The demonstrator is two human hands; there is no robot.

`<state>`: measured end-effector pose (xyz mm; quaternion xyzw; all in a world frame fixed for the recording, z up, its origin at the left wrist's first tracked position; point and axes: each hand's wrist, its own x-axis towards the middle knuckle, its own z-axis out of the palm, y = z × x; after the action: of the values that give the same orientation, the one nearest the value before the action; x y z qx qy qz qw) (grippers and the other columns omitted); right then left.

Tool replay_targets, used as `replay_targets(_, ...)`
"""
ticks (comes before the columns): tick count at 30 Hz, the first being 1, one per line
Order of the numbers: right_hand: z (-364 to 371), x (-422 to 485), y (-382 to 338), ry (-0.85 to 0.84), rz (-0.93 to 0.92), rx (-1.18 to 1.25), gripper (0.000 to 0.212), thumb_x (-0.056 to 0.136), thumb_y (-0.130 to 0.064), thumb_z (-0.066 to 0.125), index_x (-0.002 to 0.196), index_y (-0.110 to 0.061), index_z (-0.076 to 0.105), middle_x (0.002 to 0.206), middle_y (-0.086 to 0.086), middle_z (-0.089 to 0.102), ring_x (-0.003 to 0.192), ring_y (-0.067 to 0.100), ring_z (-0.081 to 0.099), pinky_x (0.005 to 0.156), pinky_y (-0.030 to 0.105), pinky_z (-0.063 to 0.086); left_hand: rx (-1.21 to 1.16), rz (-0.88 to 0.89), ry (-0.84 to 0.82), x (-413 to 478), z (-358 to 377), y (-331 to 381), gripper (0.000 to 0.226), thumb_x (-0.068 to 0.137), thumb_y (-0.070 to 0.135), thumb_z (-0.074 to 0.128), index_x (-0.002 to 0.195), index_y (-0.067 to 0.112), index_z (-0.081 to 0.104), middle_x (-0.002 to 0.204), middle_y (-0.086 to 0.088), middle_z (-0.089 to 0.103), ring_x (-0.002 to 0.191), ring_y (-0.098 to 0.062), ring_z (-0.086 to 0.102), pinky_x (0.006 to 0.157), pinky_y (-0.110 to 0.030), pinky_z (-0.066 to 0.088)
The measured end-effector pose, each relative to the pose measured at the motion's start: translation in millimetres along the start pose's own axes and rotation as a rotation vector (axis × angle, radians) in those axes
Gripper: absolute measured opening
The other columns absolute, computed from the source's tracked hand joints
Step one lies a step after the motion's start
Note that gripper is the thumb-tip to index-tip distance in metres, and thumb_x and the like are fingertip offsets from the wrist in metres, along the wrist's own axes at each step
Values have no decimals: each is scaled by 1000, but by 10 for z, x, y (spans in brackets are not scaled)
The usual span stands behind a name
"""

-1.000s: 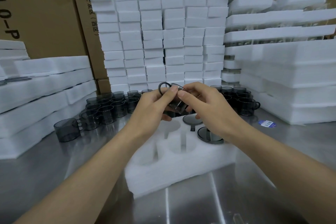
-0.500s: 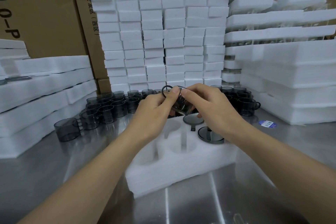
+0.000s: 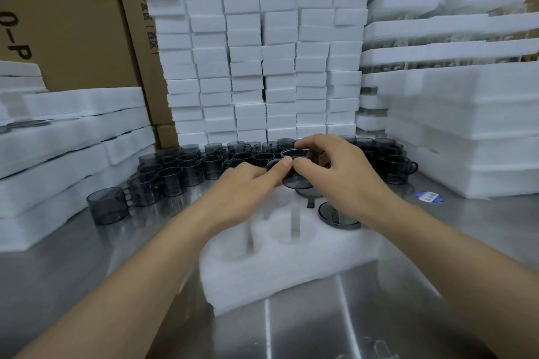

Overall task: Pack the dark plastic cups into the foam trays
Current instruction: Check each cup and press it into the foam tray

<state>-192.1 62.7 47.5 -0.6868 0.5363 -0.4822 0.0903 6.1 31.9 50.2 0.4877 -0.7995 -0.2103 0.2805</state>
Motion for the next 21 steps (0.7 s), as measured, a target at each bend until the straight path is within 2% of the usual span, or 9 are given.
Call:
replay_targets(2,-21,-4,-22,-48,-12,6,69,72,-71,46,126,-37,69,108,-17,64,102,2,61,94,32,53,-63,22,-21,-7,-18,-10,90,77,100,34,96,20,71,128,-15,74,125,-30,66,116,-54,46)
replay_targets(4,-40,-8,-44,-95,-22,20,72,70,-70,42,127,-35,69,110,-15,67,102,3,62,94,30,53,-175,47,-75,-16,-23,1,83,79,95,42,97,19,71,131,-15,74,132,-30,65,122,-56,40)
replay_targets(7,-62,-18,-59,-140,-38,8,68,74,-63,43,129,-33,69,117,-12,67,108,2,60,98,28,50,-242,83,-135,4,-2,-3,74,82,88,48,96,18,67,114,2,71,106,-19,65,121,-47,38)
replay_targets(9,-75,-23,-58,-163,-40,-2,58,81,-54,46,129,-32,69,115,-13,68,107,1,61,99,29,50,-220,76,-147,-9,8,12,77,82,88,47,95,15,69,104,-3,71,96,-20,61,104,-47,45)
replay_targets(11,-92,-29,-61,-188,-36,4,52,83,-50,48,127,-31,70,111,-14,70,104,1,63,96,29,52,-219,86,-137,-32,6,33,69,94,77,48,100,17,82,109,2,81,106,-18,70,108,-48,48)
replay_targets(13,-100,-47,-77,-216,-42,24,46,84,-50,48,119,-32,72,106,-12,74,100,3,65,92,30,54,-283,126,-138,-69,5,55,49,108,57,50,111,21,84,113,7,82,115,-9,72,113,-42,47)
replay_targets(15,-110,-64,-99,-237,-58,26,41,85,-50,47,112,-33,73,102,-10,75,97,7,67,91,35,55,-349,143,-145,-85,-4,79,43,112,45,48,117,18,82,119,6,81,120,-9,72,118,-41,44)
replay_targets(17,-118,-69,-118,-246,-71,26,38,87,-48,48,110,-32,73,101,-8,76,96,10,68,91,40,56,-367,162,-164,-84,-9,80,46,113,48,45,121,20,81,122,7,80,122,-8,71,120,-42,42)
replay_targets(21,-96,-71,-136,-248,-83,-15,34,81,-45,59,112,-34,71,107,-10,71,97,8,65,91,35,55,-340,142,-172,-47,-16,67,67,101,82,32,110,39,83,113,7,82,120,-11,72,121,-45,38)
